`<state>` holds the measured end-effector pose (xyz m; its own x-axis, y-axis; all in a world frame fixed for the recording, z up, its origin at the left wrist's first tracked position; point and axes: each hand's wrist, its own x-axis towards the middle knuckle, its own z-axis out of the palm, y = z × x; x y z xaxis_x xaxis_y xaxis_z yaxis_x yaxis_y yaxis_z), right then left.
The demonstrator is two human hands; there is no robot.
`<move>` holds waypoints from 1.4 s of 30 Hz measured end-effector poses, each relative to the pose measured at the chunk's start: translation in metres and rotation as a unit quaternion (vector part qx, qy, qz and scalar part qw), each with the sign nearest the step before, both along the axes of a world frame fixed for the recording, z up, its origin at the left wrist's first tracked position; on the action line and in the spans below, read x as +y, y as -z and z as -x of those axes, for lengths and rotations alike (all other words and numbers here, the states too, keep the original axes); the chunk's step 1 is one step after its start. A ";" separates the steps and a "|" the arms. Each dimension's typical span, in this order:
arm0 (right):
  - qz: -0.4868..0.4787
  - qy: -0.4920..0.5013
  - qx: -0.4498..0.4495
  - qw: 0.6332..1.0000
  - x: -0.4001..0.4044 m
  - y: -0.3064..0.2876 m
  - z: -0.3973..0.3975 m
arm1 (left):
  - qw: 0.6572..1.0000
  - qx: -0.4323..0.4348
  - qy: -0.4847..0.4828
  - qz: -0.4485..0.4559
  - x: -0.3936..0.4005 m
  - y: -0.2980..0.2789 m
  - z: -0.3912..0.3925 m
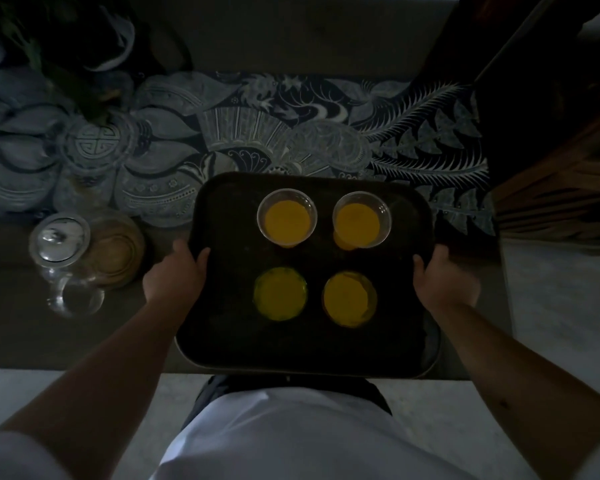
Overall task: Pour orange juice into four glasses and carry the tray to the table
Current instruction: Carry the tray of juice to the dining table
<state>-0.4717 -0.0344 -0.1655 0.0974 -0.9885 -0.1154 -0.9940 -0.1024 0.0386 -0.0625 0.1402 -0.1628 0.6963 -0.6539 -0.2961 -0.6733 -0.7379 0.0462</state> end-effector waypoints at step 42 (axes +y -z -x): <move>0.004 0.066 -0.074 0.995 0.008 -0.032 0.043 | 0.999 -0.011 0.030 0.038 -0.010 -0.056 0.024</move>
<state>-0.5143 -0.0266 -0.1338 -0.0176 -0.9948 -0.1005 -0.9937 0.0286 -0.1088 -0.0863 0.1303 -0.1069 0.6601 -0.7154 -0.2291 -0.7182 -0.6904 0.0865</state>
